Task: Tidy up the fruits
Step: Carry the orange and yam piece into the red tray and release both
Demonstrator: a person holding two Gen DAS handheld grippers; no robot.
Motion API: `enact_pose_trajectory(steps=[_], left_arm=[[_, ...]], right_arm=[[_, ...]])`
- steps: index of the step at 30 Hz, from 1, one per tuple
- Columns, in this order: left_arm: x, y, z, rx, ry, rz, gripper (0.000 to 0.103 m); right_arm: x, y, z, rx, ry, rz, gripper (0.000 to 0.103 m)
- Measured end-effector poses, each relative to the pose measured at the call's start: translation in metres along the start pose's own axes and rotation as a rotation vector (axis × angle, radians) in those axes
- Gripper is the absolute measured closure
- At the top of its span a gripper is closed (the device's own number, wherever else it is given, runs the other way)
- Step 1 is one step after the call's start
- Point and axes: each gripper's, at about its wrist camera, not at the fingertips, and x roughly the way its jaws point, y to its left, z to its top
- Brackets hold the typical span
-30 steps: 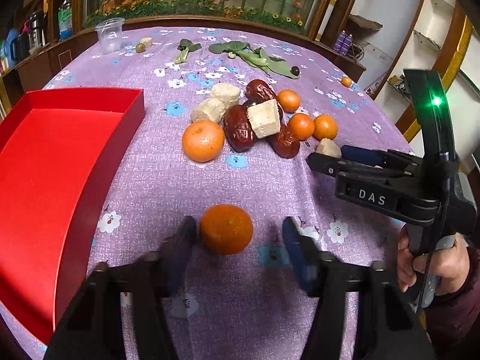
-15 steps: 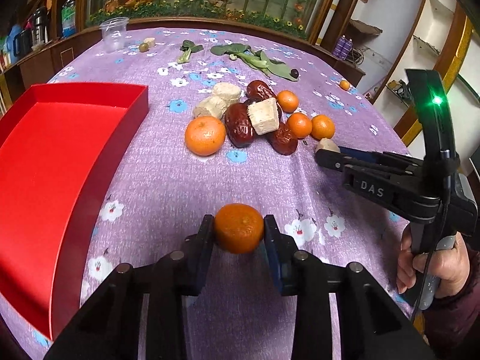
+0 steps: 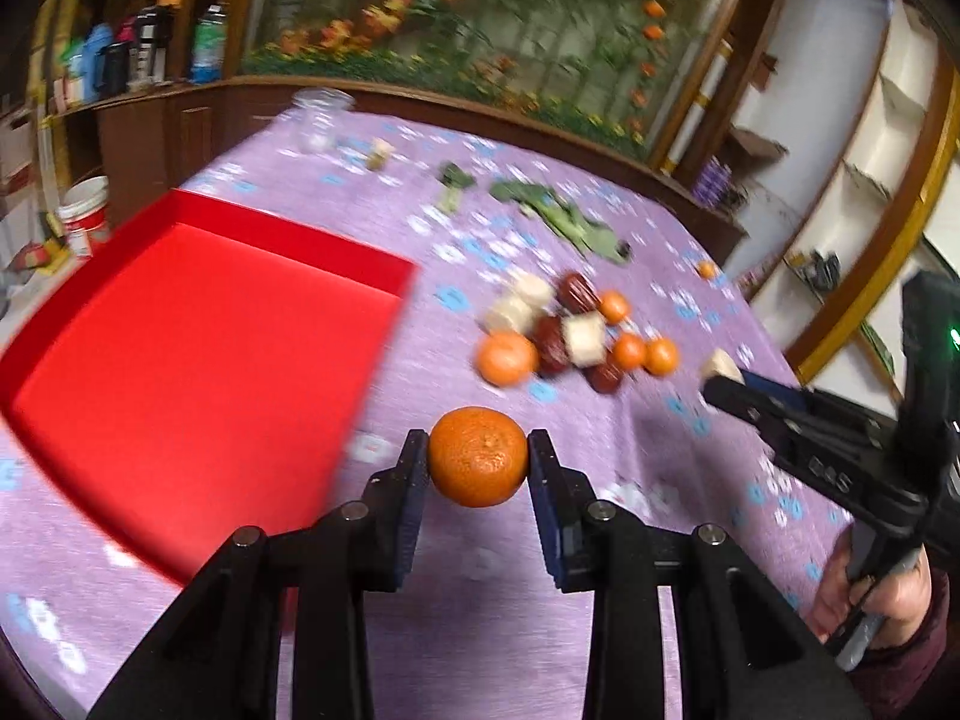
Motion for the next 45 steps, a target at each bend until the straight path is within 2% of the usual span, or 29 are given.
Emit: enact_pose_trajectory(steps=[5, 9, 15, 21, 25, 29, 30, 31, 32, 34, 38, 40, 45], left_arm=[[-0.021, 0.043, 0.013, -0.07, -0.066, 0.087, 0.071], [-0.023, 0.084, 0.023, -0.12, -0.093, 0.191, 0.071], [-0.007, 0.135, 0.036, -0.167, -0.064, 0.284, 0.071], [0.007, 0.171, 0.035, -0.218, -0.031, 0.316, 0.071], [0.007, 0.179, 0.033, -0.225, -0.031, 0.321, 0.071], [0.003, 0.183, 0.034, -0.252, -0.037, 0.289, 0.069], [0.001, 0.184, 0.034, -0.262, -0.044, 0.277, 0.062], [-0.001, 0.184, 0.034, -0.268, -0.051, 0.272, 0.052], [-0.004, 0.184, 0.035, -0.274, -0.061, 0.271, 0.049], [-0.013, 0.183, 0.036, -0.28, -0.082, 0.271, 0.047], [-0.03, 0.179, 0.038, -0.298, -0.115, 0.266, 0.045], [-0.04, 0.174, 0.038, -0.305, -0.136, 0.262, 0.04], [-0.052, 0.152, 0.041, -0.271, -0.163, 0.244, 0.034]], right_arm=[[-0.001, 0.04, 0.018, -0.046, -0.004, 0.113, 0.071], [0.019, 0.088, 0.036, -0.09, 0.034, 0.227, 0.07], [0.07, 0.161, 0.045, -0.179, 0.114, 0.329, 0.07], [0.117, 0.209, 0.041, -0.219, 0.201, 0.392, 0.07], [0.131, 0.225, 0.038, -0.229, 0.224, 0.42, 0.07], [0.134, 0.233, 0.036, -0.234, 0.225, 0.421, 0.07], [0.134, 0.235, 0.035, -0.234, 0.222, 0.42, 0.069], [0.133, 0.235, 0.036, -0.236, 0.221, 0.42, 0.066], [0.129, 0.235, 0.035, -0.237, 0.218, 0.418, 0.062], [0.126, 0.236, 0.036, -0.24, 0.198, 0.415, 0.042], [0.108, 0.232, 0.036, -0.244, 0.151, 0.415, 0.04], [0.101, 0.227, 0.036, -0.23, 0.135, 0.42, 0.04], [0.08, 0.199, 0.028, -0.175, 0.092, 0.41, 0.037]])
